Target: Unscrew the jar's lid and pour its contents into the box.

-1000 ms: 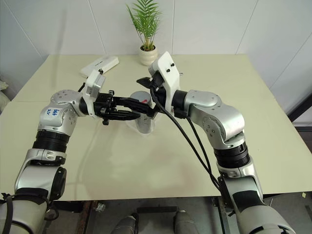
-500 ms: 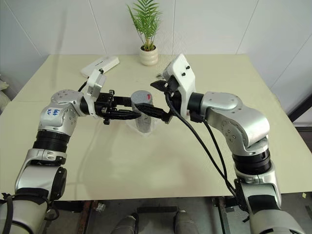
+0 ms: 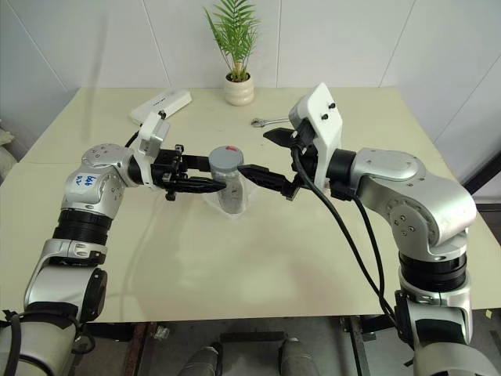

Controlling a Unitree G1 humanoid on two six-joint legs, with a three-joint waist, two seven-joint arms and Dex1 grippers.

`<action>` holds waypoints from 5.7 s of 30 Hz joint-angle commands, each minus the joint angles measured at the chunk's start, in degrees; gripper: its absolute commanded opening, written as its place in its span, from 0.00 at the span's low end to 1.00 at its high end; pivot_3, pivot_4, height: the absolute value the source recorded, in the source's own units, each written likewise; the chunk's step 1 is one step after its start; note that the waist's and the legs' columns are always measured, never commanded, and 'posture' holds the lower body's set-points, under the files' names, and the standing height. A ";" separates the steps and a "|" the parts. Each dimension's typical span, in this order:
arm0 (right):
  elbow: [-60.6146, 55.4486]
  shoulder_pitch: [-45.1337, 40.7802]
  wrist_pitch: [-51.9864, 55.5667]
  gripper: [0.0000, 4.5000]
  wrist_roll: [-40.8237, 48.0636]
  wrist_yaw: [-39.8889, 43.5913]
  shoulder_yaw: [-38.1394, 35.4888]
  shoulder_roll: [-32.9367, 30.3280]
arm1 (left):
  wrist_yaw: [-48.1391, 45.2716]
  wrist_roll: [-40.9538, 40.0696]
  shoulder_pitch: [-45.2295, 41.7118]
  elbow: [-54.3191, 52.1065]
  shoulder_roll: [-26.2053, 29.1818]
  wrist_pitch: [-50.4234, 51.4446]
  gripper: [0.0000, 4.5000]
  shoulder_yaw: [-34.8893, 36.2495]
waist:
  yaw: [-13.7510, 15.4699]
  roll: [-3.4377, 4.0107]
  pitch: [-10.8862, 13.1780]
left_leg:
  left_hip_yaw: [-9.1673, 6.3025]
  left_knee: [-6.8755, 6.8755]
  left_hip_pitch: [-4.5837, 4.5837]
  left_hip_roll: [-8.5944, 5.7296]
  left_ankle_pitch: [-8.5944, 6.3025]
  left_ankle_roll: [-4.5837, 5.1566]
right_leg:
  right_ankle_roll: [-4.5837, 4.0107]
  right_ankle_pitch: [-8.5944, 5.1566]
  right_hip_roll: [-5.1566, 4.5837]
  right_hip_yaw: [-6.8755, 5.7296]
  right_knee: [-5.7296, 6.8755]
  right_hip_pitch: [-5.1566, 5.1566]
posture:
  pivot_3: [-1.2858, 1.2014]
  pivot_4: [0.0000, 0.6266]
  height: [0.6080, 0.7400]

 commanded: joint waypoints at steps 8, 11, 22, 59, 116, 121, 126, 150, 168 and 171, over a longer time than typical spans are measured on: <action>0.87 -3.68 -2.31 1.00 1.18 -2.29 0.50 3.37 | -0.54 0.38 -1.53 0.20 -0.41 -1.23 0.42 0.47 | -0.06 0.00 0.00 | 0.00 0.00 0.01 0.00 0.00 0.00 | 0.00 0.00 0.01 0.00 0.02 0.00 | 0.52 0.24 1.00; 3.17 -4.93 -3.78 1.00 -0.57 -2.60 2.62 5.65 | -0.61 0.32 -1.69 0.09 -0.67 -1.05 0.42 0.58 | -0.08 0.00 0.00 | 0.00 0.00 0.01 0.00 0.00 0.00 | 0.00 0.00 0.00 0.00 0.02 0.00 | 0.52 0.24 1.00; 13.19 -7.23 -12.99 1.00 -4.98 6.06 8.07 8.97 | -0.65 0.43 -1.87 -0.08 -0.85 -1.16 0.42 0.84 | -0.04 0.01 0.00 | 0.00 0.00 0.00 0.00 0.00 0.00 | 0.00 0.00 0.01 -0.01 0.01 0.00 | 0.52 0.24 1.00; 18.40 -6.12 -16.53 1.00 -11.04 13.94 6.86 8.21 | 0.50 -0.77 1.05 -5.55 -0.63 1.21 0.42 1.06 | -0.07 0.02 0.01 | 0.00 0.01 0.00 0.00 0.00 0.00 | 0.00 0.00 0.01 0.00 0.06 -0.01 | 0.52 0.24 1.00; 17.12 -10.01 -13.22 1.00 -9.41 7.47 9.37 10.37 | 0.20 0.42 -0.70 -1.19 -1.02 -1.12 0.42 0.93 | -0.05 0.02 0.01 | 0.00 0.02 0.00 0.00 0.00 0.00 | 0.00 0.00 0.01 0.00 0.06 -0.01 | 0.52 0.24 1.00; 18.74 -10.53 -14.16 1.00 -10.80 8.03 9.93 11.30 | 0.46 0.40 -0.51 -1.35 -0.91 -1.10 0.42 1.02 | -0.14 0.02 0.01 | -0.01 0.00 0.01 0.00 0.00 0.00 | 0.00 0.00 0.02 -0.01 0.07 -0.02 | 0.52 0.24 1.00; 19.69 -10.16 -14.54 1.00 -12.26 8.38 10.56 11.39 | 0.63 0.33 -0.41 -1.48 -0.91 -1.09 0.42 1.06 | -0.14 0.02 0.01 | 0.00 0.01 0.01 0.00 0.00 0.00 | 0.00 0.00 0.01 -0.01 0.08 -0.02 | 0.52 0.24 1.00; 14.83 -6.02 -11.23 1.00 -11.81 7.37 7.94 7.01 | 1.05 0.10 0.29 -2.72 -0.84 -0.80 0.42 0.86 | -0.14 0.02 0.01 | -0.01 0.01 0.01 0.00 0.00 0.00 | 0.00 0.00 0.02 -0.01 0.08 -0.02 | 0.52 0.24 1.00; 10.18 -4.46 -9.44 1.00 -7.90 8.24 7.00 5.59 | 1.15 0.42 -0.28 -1.87 -1.00 -1.20 0.42 0.82 | -0.10 0.02 0.01 | 0.00 0.01 0.01 0.00 0.00 0.00 | 0.00 0.00 0.02 0.00 0.07 -0.02 | 0.52 0.24 1.00; 10.62 -4.65 -9.90 1.00 -7.81 8.35 7.39 5.91 | 1.21 0.39 -0.24 -1.91 -0.99 -1.17 0.42 0.86 | -0.08 0.02 0.01 | 0.00 0.02 0.01 0.00 0.00 0.00 | 0.00 0.00 0.01 0.00 0.07 -0.01 | 0.52 0.24 1.00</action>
